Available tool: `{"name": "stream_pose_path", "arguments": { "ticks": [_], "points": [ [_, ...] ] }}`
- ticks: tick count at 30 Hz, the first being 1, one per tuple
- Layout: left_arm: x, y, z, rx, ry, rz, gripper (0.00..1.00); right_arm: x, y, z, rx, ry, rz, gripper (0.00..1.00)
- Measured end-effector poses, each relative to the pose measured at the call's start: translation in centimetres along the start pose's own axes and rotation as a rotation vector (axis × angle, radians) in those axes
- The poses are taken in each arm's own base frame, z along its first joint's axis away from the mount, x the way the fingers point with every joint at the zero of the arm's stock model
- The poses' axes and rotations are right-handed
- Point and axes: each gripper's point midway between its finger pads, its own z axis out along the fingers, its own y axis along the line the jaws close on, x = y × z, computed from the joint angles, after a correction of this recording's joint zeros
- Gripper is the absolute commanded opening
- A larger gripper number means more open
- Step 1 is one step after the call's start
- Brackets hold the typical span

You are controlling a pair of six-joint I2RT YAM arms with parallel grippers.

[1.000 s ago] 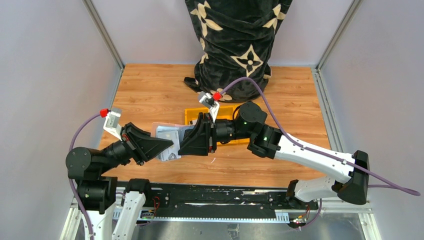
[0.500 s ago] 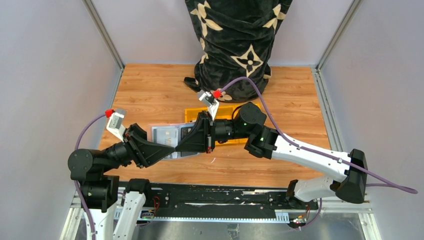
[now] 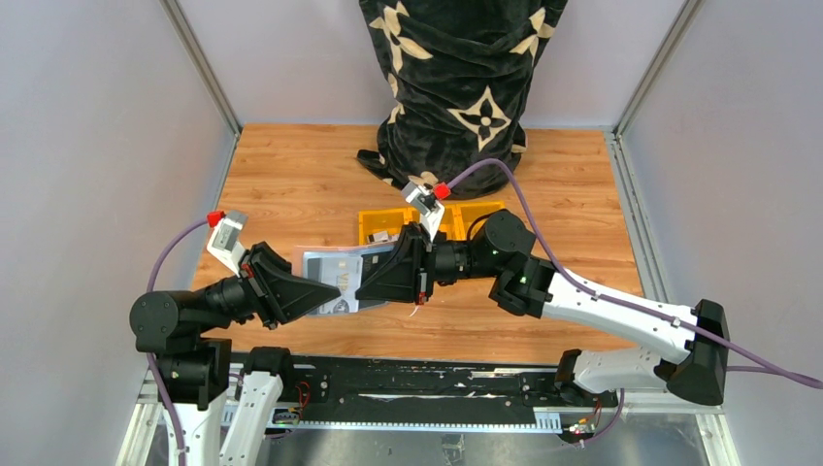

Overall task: Take the credit cards out of the card holder
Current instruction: Remove the credit card from the card holder.

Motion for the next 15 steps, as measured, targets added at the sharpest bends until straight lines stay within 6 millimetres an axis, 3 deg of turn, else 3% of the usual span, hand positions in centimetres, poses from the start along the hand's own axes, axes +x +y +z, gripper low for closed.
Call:
{"name": "stream_pose_path", "arguments": {
  "ticks": [5, 8, 10, 15],
  "points": [
    [-0.08, 0.13, 0.06, -0.001, 0.002, -0.005, 0.08, -0.04, 0.03, -0.11, 0.001, -0.007, -0.002, 0.03],
    [-0.08, 0.22, 0.08, -0.002, 0.003, -0.004, 0.07, -0.06, -0.01, -0.15, 0.003, -0.01, -0.001, 0.22],
    [-0.06, 0.28, 0.08, -0.004, 0.003, 0.0, 0.07, -0.09, 0.03, -0.24, 0.002, -0.013, 0.0, 0.28],
    [0.01, 0.47, 0.07, -0.009, 0.005, 0.005, 0.07, -0.7, 0.64, -0.28, -0.017, -0.035, -0.006, 0.26]
  ]
}}
